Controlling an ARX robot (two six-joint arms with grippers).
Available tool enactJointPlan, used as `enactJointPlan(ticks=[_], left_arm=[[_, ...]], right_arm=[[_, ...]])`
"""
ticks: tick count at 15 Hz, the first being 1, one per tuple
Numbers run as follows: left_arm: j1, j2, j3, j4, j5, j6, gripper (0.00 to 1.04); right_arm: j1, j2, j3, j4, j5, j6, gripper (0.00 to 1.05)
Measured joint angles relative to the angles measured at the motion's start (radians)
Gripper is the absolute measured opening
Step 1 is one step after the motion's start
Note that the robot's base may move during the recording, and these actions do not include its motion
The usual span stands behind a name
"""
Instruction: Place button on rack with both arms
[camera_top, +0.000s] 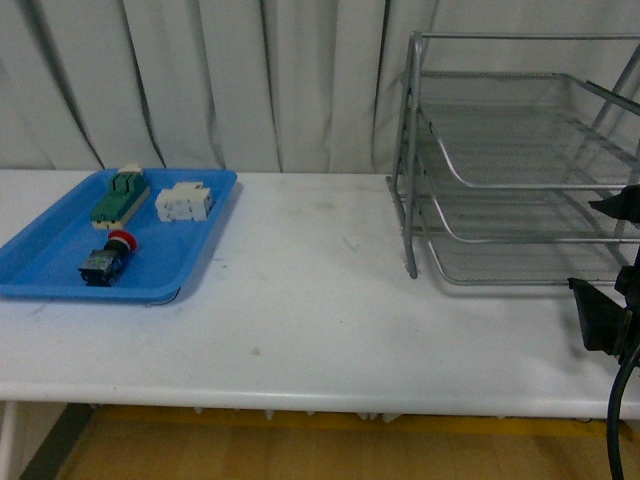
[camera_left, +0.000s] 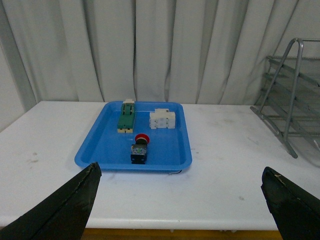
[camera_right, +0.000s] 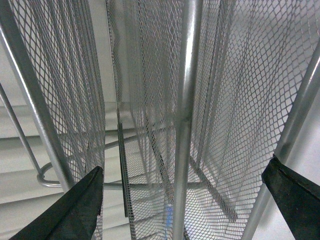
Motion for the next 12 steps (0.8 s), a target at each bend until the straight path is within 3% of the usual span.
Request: enactJointPlan(ticks=[2, 10, 12], left_arm=[[0.000, 0.000, 0.000, 0.000, 0.000, 0.000, 0.98], [0.000, 0.000, 0.000, 0.000, 0.000, 0.000, 0.98], [0.000, 0.000, 0.000, 0.000, 0.000, 0.000, 0.98]], right_arm=[[0.000, 0.017, 0.034, -0.002, 0.000, -0.011, 0.98], [0.004, 0.024, 0.034, 0.004, -0.001, -0.032, 0.04], [0.005, -0.021, -0.043, 0.006, -0.003, -0.034, 0.04]])
